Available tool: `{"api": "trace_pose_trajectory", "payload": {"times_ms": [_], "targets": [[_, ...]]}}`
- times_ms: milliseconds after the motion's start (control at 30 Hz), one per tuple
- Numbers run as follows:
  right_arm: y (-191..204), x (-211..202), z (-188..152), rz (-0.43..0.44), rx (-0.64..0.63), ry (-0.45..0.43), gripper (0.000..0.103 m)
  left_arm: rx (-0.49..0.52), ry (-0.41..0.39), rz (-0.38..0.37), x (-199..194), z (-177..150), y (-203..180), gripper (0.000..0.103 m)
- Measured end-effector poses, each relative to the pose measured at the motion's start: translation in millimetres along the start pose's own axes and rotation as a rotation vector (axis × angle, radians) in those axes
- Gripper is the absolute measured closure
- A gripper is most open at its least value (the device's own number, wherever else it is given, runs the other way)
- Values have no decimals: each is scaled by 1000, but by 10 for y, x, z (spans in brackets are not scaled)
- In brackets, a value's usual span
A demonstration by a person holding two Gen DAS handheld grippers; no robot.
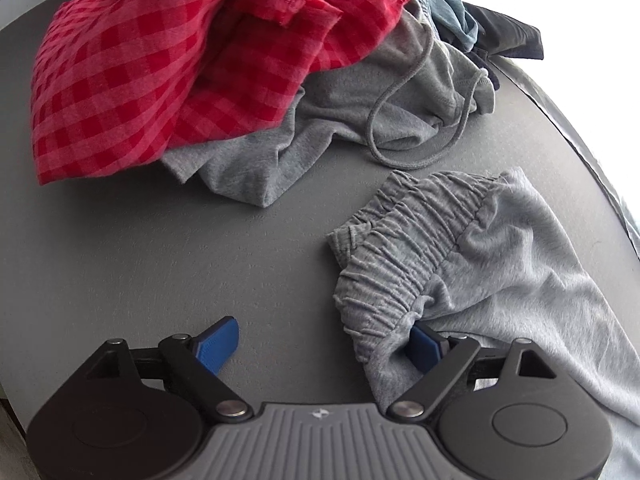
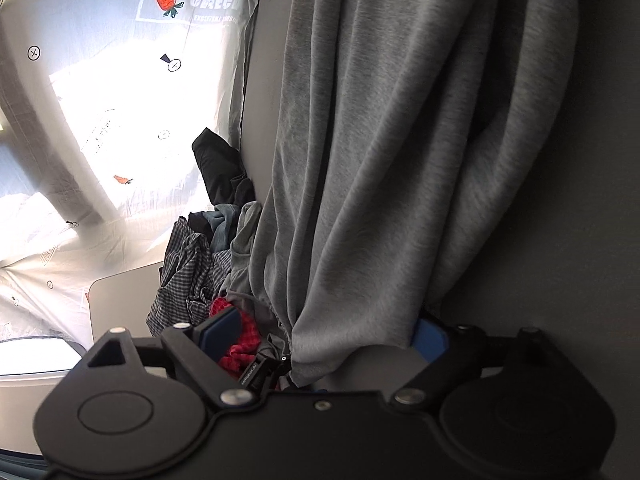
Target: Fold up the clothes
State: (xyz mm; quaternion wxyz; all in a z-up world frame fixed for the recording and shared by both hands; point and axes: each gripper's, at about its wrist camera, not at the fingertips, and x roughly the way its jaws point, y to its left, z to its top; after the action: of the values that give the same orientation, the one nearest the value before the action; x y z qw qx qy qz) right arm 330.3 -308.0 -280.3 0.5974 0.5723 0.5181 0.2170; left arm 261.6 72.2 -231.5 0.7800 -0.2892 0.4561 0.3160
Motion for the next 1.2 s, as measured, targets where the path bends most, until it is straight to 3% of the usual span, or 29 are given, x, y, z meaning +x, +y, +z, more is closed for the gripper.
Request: {"api": "trace_pose_trajectory", "payload": {"times_ms": [33,67,100,133,167,367,533,600,633,667,767,833,867,933,1033,1200], "targets": [[-3,18,-8,-38,-17,3,37,-5,-12,-7,-19,-14,-18,34],[-6,39,-17,-78,-35,8,61,-12,-19,-34,-31,-29,-38,44],[-8,59,-26,-118,-54,12,70,-27,-21,-79,-40,-42,-55,70],[-11,80,-34,-158,-72,17,89,-41,-25,-110,-47,-53,-77,88],[-14,100,-43,-198,-90,21,95,-46,-39,-103,-57,-58,-111,89],[88,175,-165,-205,-189,56,95,-42,-138,-61,-162,43,-74,95],[228,500,-460,-264,-316,202,94,-52,-165,15,-215,151,175,95],[222,546,-513,-296,-335,222,91,-70,-140,5,-194,142,289,94],[204,532,-493,-287,-324,222,89,-81,-131,-2,-187,129,338,87],[178,504,-449,-268,-295,220,78,-92,-130,-8,-192,95,373,84],[171,256,-347,-234,-269,165,50,-75,-130,15,-223,-5,372,76],[168,88,-279,-212,-253,128,41,-52,-129,32,-253,-58,326,72],[166,4,-245,-201,-245,110,32,-42,-129,37,-276,-84,295,71],[199,-239,-171,-227,-276,39,23,-23,-137,43,-346,-147,225,66],[193,-672,-85,-294,-318,-90,22,-12,-168,59,-483,-241,134,58],[15,-1539,-21,-521,-379,-396,21,-35,-216,112,-686,-406,-11,52]]}}
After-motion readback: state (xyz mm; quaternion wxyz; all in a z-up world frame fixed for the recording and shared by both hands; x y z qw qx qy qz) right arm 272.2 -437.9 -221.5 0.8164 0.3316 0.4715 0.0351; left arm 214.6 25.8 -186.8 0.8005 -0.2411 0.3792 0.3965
